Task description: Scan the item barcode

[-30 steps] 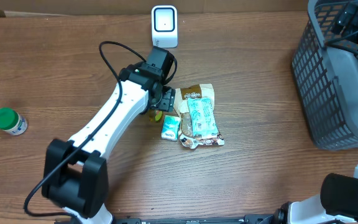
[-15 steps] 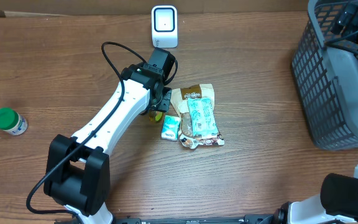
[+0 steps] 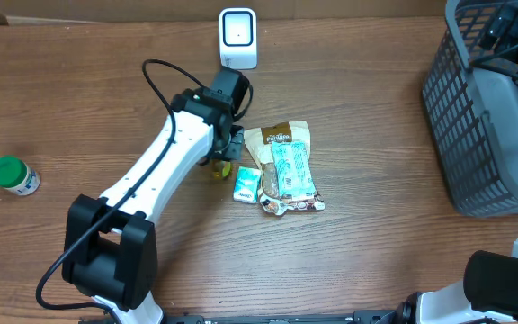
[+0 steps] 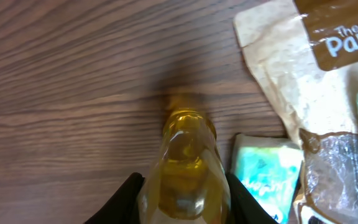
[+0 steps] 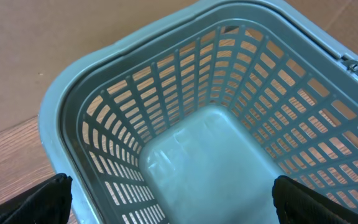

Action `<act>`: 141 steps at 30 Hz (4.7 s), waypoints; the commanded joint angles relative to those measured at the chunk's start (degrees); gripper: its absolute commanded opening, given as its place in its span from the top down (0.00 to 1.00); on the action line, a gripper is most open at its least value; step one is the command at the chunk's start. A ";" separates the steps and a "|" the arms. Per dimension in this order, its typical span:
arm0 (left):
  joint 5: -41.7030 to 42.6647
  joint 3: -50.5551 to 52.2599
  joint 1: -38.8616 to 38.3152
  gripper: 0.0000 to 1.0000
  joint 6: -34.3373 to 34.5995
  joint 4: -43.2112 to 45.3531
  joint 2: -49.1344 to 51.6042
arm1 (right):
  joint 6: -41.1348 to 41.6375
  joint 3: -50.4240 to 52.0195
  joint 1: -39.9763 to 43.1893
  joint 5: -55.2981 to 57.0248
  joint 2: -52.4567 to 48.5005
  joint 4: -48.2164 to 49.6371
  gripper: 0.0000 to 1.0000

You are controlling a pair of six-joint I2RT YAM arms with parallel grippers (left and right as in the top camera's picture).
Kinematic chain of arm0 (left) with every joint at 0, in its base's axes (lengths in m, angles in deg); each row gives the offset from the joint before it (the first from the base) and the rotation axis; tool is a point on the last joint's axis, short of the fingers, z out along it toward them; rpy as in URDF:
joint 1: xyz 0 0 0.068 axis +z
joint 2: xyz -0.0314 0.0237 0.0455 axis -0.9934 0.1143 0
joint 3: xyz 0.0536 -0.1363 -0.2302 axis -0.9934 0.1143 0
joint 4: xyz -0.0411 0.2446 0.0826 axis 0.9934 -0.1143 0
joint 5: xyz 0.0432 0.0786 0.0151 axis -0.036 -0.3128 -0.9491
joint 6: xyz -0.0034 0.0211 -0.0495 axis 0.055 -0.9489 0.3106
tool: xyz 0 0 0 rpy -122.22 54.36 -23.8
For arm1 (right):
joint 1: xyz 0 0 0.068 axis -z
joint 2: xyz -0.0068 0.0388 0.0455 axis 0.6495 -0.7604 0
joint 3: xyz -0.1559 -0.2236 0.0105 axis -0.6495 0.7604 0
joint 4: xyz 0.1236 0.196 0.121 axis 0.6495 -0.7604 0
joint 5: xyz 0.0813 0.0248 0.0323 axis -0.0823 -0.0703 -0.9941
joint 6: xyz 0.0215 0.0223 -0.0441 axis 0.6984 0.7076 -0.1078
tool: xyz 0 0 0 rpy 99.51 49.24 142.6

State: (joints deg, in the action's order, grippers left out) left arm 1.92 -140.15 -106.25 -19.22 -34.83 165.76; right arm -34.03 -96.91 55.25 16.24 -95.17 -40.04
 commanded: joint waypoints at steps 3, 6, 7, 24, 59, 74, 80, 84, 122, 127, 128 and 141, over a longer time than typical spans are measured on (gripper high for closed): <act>4.92 -8.70 5.16 0.96 -0.42 -3.80 -4.33 | 0.22 -1.03 0.02 0.57 0.55 0.20 0.00; 18.51 -11.80 9.68 0.96 -6.51 -6.12 -6.34 | 0.22 -1.03 0.02 0.57 0.55 0.22 0.00; 23.58 -12.55 11.13 0.96 -9.20 -6.99 -6.69 | 0.22 -1.03 0.02 0.57 0.55 0.22 0.00; 84.04 -10.88 22.29 0.96 -48.35 -23.54 -4.74 | 0.22 -1.03 0.02 0.57 0.55 0.20 0.00; 85.00 -10.88 18.45 0.96 -45.75 -38.34 -4.68 | 0.22 -1.03 0.02 0.57 0.55 0.22 0.00; 82.44 -10.88 9.14 0.96 -43.15 -38.34 -4.70 | 0.22 -1.03 0.02 0.57 0.55 0.20 0.00; 82.40 -10.88 9.09 0.96 -42.51 -38.34 -4.70 | 0.22 -1.03 0.02 0.57 0.55 0.20 0.00; 82.20 -10.88 9.11 0.96 -42.51 -38.34 -4.70 | 0.22 -1.03 0.02 0.57 0.55 0.22 0.00; 73.20 -10.88 9.01 0.96 -41.40 -31.87 -4.68 | 0.22 -1.03 0.02 0.57 0.55 0.20 0.00; 49.70 -10.88 8.48 0.96 -19.39 -23.58 -4.68 | 0.22 -1.03 0.02 0.57 0.55 0.22 0.00; 44.46 -10.88 8.48 0.96 -14.38 -22.32 -4.68 | 0.22 -1.03 0.02 0.55 0.55 0.22 0.00; 35.52 -20.98 12.50 0.96 -7.06 -12.76 -4.68 | 0.22 -1.03 0.02 0.57 0.55 0.20 0.00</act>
State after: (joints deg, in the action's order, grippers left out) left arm 37.07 -154.10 -95.10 -27.18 -47.66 161.47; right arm -34.03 -96.91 55.25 16.24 -95.17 -40.08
